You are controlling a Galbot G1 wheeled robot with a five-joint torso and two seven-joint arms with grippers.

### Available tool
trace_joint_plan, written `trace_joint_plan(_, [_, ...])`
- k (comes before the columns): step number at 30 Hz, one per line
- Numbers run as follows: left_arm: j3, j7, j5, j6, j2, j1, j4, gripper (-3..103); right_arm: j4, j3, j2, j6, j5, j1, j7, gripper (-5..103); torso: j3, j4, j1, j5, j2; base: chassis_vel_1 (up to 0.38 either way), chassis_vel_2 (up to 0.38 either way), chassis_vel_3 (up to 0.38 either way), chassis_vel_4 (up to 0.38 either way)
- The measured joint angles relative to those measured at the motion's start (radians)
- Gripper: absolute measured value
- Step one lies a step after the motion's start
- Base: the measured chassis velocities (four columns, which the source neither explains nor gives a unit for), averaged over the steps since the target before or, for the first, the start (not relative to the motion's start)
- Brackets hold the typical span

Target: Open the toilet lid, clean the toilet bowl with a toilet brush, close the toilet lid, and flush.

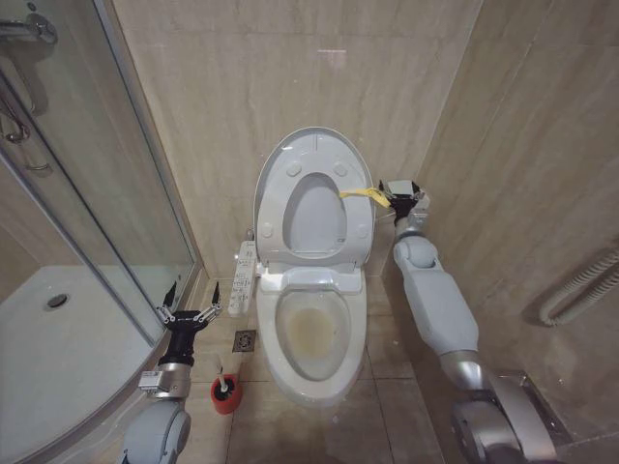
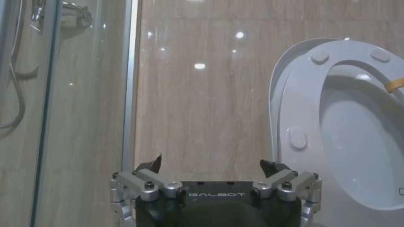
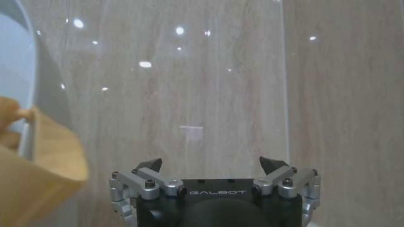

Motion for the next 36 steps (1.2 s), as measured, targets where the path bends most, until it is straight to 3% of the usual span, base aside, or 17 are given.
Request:
trace_joint_plan(12, [0.000, 0.000, 0.000, 0.000, 0.000, 0.000, 0.000, 100, 0.070, -0.048, 0.029, -0.019, 0.032, -0.050, 0.024, 100, 0.000, 0.0000, 0.000, 0.0001, 0.000, 0.000, 0.000, 0.000, 0.000])
trace_joint_plan(20, [0.000, 0.000, 0.000, 0.000, 0.000, 0.000, 0.000, 100, 0.190, -0.078, -0.018, -0.039, 0.072, -0.146, 0.040, 100, 0.000, 0.0007, 0.000, 0.0001, 0.000, 0.000, 0.000, 0.000, 0.000])
trace_joint_plan(23, [0.000, 0.000, 0.000, 0.000, 0.000, 0.000, 0.000, 100, 0.295, -0.081, -0.081, -0.052, 0.100, -0.234, 0.047, 100, 0.000, -0.0003, 0.000, 0.0000, 0.000, 0.000, 0.000, 0.000, 0.000])
trace_joint_plan(28, [0.000, 0.000, 0.000, 0.000, 0.000, 0.000, 0.000, 100, 0.367, -0.064, -0.134, -0.030, 0.103, -0.349, 0.047, 100, 0.000, -0.0001, 0.000, 0.0000, 0.000, 0.000, 0.000, 0.000, 0.000])
trace_joint_plan(36, [0.000, 0.000, 0.000, 0.000, 0.000, 0.000, 0.000, 100, 0.444, -0.006, -0.152, 0.006, 0.100, -0.571, 0.026, 100, 0.000, -0.0002, 0.000, 0.0006, 0.000, 0.000, 0.000, 0.000, 0.000])
